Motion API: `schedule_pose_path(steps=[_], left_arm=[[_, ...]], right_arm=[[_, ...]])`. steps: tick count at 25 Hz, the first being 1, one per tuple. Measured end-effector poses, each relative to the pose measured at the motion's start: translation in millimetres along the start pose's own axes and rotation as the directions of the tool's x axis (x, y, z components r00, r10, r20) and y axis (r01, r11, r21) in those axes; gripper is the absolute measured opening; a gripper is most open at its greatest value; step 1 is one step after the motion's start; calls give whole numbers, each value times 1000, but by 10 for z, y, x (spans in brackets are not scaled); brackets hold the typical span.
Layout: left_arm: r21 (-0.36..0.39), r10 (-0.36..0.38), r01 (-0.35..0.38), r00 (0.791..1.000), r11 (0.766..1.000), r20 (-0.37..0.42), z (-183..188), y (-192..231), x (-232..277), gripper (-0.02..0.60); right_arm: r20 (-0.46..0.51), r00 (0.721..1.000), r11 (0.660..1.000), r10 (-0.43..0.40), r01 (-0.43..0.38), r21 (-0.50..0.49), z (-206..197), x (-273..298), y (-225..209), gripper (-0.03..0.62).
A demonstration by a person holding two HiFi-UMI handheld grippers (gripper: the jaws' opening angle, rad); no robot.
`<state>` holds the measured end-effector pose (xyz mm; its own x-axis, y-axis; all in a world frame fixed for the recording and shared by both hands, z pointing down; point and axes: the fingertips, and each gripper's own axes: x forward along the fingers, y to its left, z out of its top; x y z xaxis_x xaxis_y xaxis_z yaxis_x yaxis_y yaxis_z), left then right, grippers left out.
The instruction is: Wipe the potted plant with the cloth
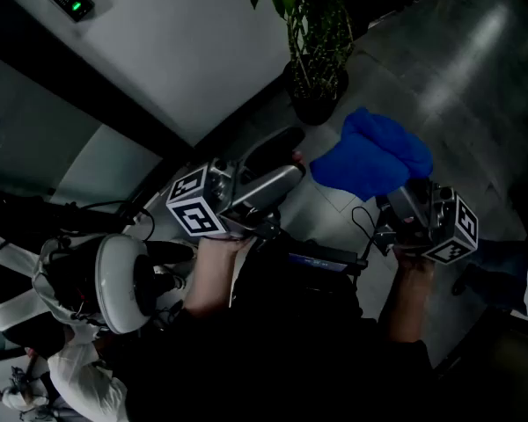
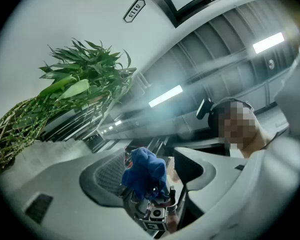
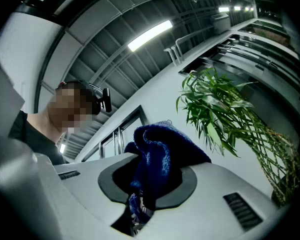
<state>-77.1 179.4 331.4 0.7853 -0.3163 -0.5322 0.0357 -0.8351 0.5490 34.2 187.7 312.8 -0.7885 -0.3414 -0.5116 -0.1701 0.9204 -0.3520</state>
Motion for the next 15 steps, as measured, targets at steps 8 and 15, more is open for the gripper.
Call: schedule_pose_path(steps=[8,15], left_arm=[[0,-6,6,1000,1000,-5,57,-13,48,337],[-38,-26,26,1000,999,-8,197,228,96,337]], right_arm=[[6,1000,1000,-5,5,-16,48,39,28,72],[14,998,997,-62,63,-51,106,66,-90,72]])
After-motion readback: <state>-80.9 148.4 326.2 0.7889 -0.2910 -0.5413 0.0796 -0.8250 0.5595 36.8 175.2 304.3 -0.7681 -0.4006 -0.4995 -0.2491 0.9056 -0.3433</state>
